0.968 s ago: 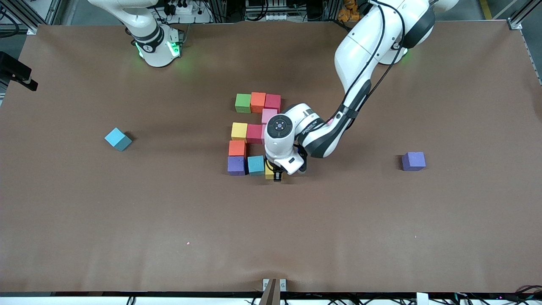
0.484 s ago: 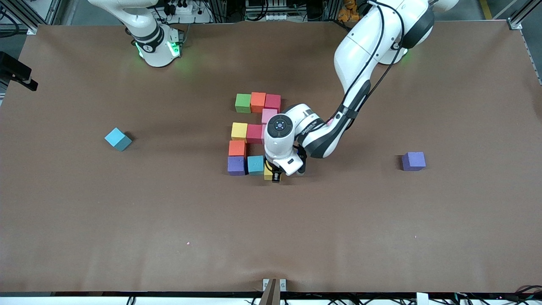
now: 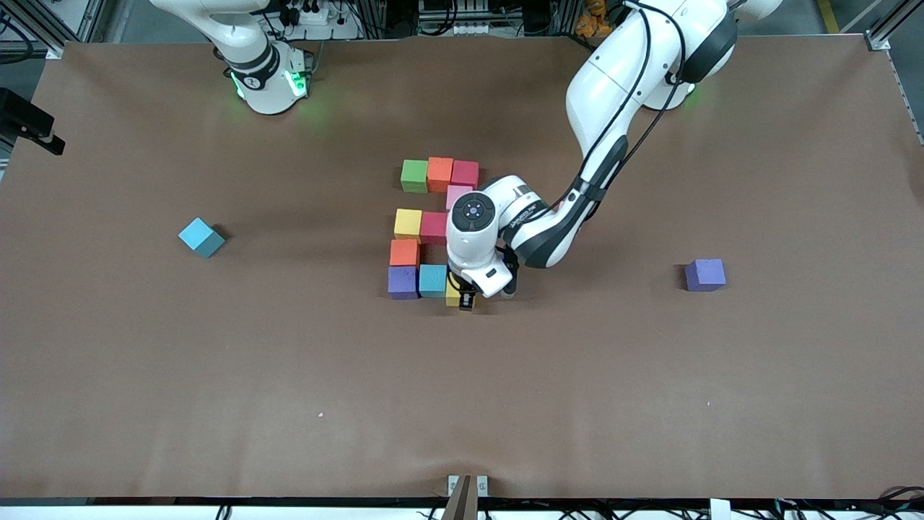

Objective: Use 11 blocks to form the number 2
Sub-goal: 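Lower the yellow block beside the cyan block and open the left gripper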

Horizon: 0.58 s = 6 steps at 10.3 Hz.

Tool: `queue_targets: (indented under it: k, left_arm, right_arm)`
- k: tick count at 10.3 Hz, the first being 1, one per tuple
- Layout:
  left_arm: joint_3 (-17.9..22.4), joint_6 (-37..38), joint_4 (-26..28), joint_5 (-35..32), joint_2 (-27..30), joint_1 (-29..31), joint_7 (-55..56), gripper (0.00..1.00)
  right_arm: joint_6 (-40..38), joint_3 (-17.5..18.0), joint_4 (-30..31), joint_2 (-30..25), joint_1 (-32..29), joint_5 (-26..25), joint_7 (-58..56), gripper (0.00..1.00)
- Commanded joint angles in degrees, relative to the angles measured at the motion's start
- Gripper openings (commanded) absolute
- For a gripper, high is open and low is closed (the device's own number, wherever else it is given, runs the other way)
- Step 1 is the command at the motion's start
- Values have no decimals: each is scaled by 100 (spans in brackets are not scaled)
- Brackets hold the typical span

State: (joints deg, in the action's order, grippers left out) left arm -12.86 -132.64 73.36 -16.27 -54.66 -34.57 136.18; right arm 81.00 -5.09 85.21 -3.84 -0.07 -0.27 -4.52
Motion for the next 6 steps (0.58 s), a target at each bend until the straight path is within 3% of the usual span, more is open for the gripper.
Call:
queue_targets:
  k: [1, 6]
  left_arm:
    - [64, -43, -208, 141, -220, -94, 13, 40]
    - [82, -34, -199, 282, -246, -164, 13, 41]
  right_arm:
    - [-49, 43, -136, 59, -46, 9, 65, 100]
    - [-58, 43, -136, 59, -37, 18, 65, 100]
